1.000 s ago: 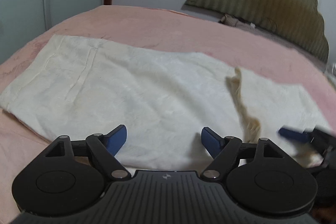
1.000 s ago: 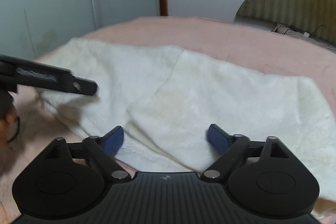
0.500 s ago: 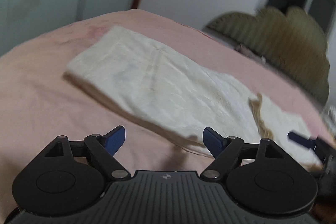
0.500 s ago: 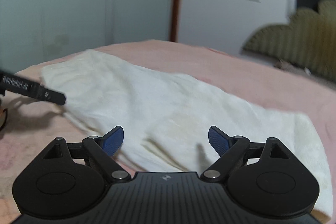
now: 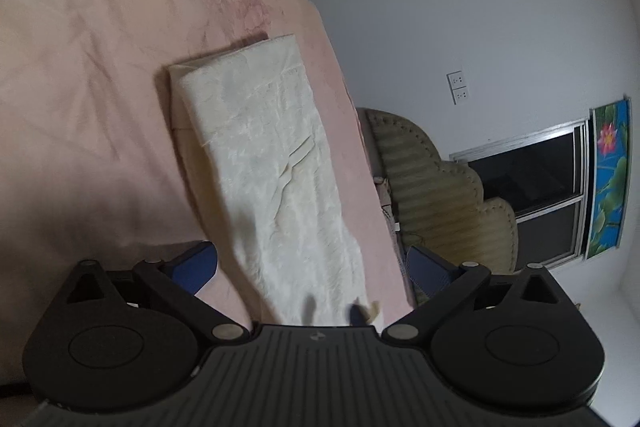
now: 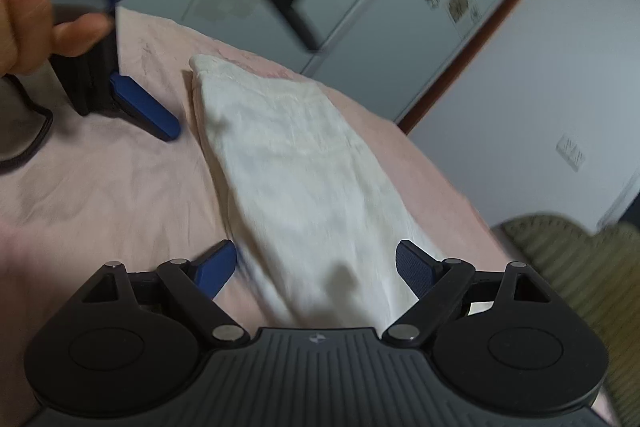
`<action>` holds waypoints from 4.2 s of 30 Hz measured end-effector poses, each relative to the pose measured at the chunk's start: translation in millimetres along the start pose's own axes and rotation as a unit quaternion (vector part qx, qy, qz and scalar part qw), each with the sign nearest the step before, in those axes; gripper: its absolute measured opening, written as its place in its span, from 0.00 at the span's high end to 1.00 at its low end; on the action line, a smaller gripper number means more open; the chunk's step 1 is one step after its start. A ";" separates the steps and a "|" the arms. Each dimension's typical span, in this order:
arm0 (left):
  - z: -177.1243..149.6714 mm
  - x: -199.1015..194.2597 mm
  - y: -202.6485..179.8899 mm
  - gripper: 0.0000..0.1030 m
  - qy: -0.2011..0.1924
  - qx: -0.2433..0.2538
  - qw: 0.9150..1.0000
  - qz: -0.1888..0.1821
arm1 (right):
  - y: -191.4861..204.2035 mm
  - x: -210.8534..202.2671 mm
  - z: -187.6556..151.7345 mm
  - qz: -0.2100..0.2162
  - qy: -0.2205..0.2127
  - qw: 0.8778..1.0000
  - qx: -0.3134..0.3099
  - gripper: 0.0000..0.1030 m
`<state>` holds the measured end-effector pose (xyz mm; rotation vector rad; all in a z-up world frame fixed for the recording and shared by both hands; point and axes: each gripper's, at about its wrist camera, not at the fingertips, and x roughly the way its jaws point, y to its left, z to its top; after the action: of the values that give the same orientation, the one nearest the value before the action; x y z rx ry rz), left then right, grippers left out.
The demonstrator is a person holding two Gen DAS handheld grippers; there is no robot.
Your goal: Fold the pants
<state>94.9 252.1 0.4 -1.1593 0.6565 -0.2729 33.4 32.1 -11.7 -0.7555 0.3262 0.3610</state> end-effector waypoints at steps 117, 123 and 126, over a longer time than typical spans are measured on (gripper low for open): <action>-217.5 117.9 -201.0 0.91 -0.015 0.536 0.844 -0.017 | -247.1 6.9 -99.3 0.121 -0.055 0.953 0.271 0.37; -278.1 148.2 -208.2 0.90 0.010 0.561 0.827 -0.038 | -270.5 -26.5 -148.9 0.093 -0.036 0.956 0.275 0.37; -301.9 160.1 -211.3 0.88 0.032 0.564 0.824 -0.043 | -279.9 -35.6 -173.2 0.084 -0.021 0.955 0.282 0.37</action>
<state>64.3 -143.1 66.0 -0.0252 0.3705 -0.6677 94.8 -286.6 53.3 -0.1579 0.4293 0.4179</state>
